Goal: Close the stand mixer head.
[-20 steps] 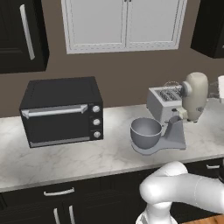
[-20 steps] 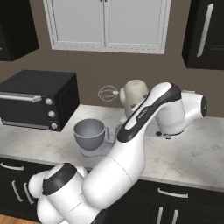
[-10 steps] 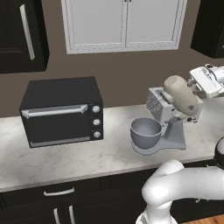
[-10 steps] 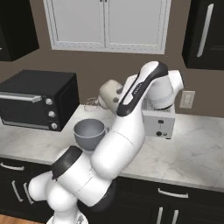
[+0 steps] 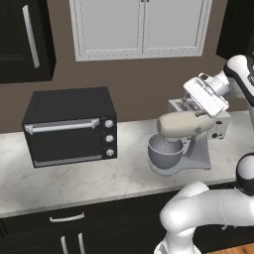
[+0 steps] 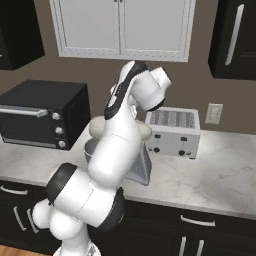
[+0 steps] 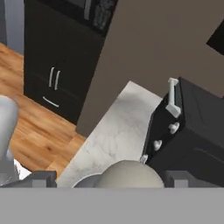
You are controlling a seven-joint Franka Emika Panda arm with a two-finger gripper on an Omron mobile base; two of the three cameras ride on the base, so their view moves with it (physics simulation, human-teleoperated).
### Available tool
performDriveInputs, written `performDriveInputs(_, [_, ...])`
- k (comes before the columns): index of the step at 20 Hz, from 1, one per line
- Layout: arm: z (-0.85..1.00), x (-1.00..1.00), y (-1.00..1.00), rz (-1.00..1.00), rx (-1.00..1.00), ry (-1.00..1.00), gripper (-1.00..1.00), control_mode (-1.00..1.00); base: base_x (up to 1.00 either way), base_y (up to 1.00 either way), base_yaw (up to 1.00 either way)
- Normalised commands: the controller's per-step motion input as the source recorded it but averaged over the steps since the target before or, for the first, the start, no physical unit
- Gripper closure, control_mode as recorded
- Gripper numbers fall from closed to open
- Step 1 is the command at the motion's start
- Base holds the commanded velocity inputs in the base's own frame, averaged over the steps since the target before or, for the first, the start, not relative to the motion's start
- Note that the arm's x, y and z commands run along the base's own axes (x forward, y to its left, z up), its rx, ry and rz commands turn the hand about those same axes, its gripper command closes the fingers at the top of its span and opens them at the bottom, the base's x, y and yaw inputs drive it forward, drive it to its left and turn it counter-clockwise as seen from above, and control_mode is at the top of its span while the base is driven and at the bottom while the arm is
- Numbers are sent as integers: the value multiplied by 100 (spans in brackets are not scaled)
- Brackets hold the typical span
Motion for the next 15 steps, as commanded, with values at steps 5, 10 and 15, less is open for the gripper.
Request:
performDriveInputs(5, [14,-25,59,-1,-35,-36,-100,-100,0,0,0])
performDriveInputs(10, [6,-28,7,-15,-27,-24,-100,-100,0,0,0])
performDriveInputs(15, [0,-8,0,-1,-1,-1,-100,-100,0,0,0])
